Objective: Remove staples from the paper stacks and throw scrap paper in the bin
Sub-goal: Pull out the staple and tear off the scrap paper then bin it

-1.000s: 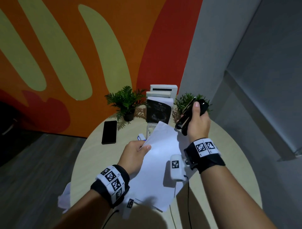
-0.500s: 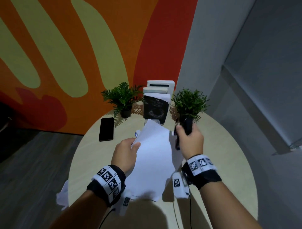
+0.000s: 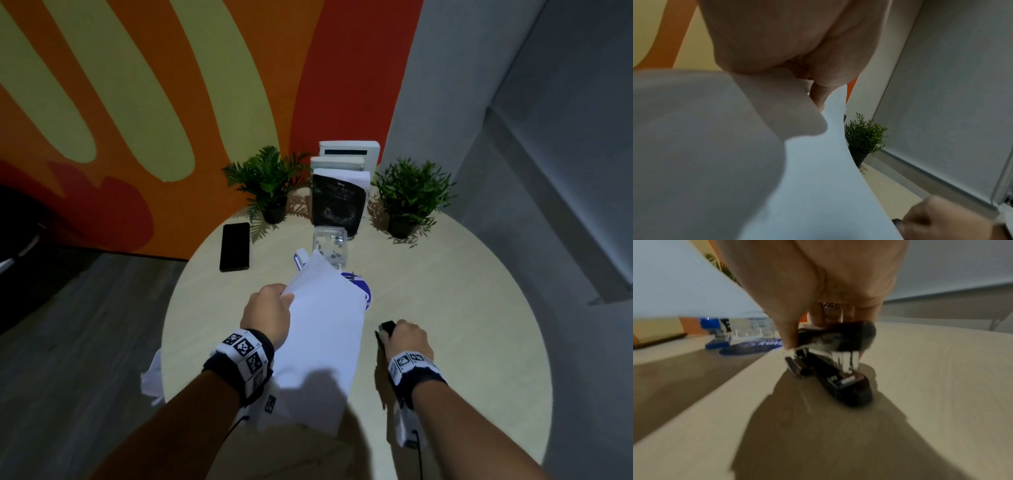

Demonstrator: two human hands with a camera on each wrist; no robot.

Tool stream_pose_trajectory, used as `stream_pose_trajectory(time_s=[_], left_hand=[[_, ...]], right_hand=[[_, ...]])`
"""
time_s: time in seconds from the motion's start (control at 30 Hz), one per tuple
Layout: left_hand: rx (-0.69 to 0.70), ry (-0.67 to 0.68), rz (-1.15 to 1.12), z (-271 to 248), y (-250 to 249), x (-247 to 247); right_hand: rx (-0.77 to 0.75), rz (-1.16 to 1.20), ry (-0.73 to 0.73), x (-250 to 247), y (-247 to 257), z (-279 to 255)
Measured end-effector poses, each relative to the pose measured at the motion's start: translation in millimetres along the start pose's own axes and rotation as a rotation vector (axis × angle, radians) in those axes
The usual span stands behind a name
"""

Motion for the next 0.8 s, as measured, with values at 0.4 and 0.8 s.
stream_pose_trajectory(time_s=[0.4, 0.8], left_hand=[[0.149, -0.005, 0.115, -5, -27, 13], [0.037, -0.083, 0.017, -3, 5, -22]], right_hand=[[-0.521, 0.734, -0.181, -73, 115, -48], [-0.288, 0.729, -0.21, -81, 73, -27]])
Point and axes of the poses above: each hand's wrist, its own z-axis towards the middle knuckle, its own x-axis out of the palm, y = z × x, the point moved 4 cm from there along z, towards the middle knuckle, and after that the axes turned 13 degrees about y, right-handed, at the moved point
